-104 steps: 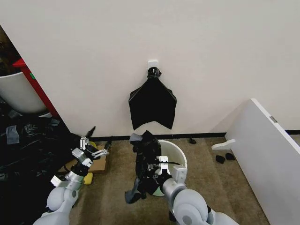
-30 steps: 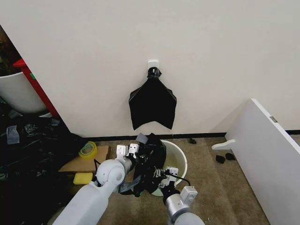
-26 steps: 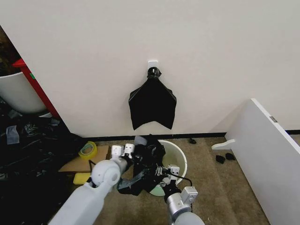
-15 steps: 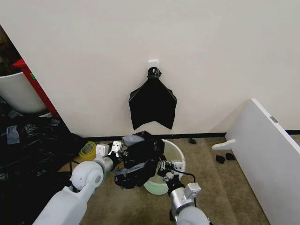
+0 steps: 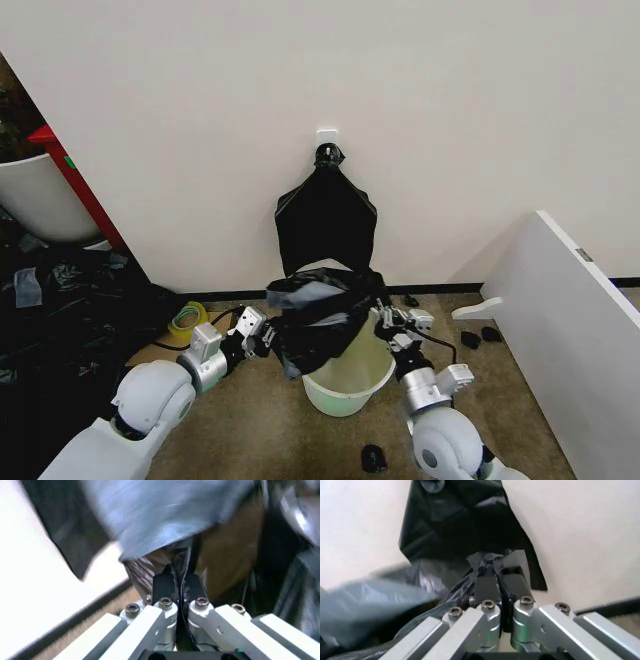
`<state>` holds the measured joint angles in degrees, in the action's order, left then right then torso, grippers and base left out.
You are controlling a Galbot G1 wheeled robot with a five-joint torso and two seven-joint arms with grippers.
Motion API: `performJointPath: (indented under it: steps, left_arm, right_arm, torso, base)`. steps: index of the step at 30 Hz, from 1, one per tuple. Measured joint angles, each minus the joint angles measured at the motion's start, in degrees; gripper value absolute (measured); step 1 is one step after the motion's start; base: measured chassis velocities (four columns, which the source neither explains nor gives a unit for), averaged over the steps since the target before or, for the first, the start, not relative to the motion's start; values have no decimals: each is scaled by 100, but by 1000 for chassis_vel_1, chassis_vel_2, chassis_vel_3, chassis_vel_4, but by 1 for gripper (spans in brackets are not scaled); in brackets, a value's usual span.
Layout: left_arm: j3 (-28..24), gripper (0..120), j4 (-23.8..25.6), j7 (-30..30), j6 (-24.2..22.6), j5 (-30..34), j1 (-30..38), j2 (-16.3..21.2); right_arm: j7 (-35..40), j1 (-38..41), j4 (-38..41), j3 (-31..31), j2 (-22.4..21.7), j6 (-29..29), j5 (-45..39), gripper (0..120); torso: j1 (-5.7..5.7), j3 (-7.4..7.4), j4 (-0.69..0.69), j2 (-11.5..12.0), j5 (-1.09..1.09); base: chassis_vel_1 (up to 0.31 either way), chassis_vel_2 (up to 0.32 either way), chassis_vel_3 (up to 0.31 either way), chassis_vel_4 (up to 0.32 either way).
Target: Place the garbage bag over the trash bin.
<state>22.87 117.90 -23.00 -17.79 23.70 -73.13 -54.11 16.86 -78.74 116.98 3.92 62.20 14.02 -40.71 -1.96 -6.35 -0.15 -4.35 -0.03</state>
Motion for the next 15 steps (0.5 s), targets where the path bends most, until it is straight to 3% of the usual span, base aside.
performJointPath:
  steps: [3, 7, 10, 15]
  left_arm:
    - [117, 0, 0, -14, 66, 151, 8, -14]
    - [598, 0, -25, -128, 100, 1017, 73, -76]
    - [713, 0, -57, -147, 8, 1298, 80, -90]
    - [623, 0, -155, -142, -28, 1352, -21, -176]
  right_arm:
    - [40, -98, 71, 3, 3, -29, -10, 0]
    - [326, -523, 367, -18, 30, -226, -84, 0]
    - [394, -609, 379, -24, 49, -265, -74, 0]
    - [367, -660, 342, -51, 104, -242, 55, 0]
  torso:
    - [0, 0, 0, 0, 0]
    - [0, 0, 0, 0, -1]
    - [0, 0, 0, 0, 1]
    - [0, 0, 2, 0, 1]
  base:
    - [0, 0, 0, 0]
    - [0, 0, 0, 0]
    - [0, 0, 0, 0]
    - [0, 0, 0, 0]
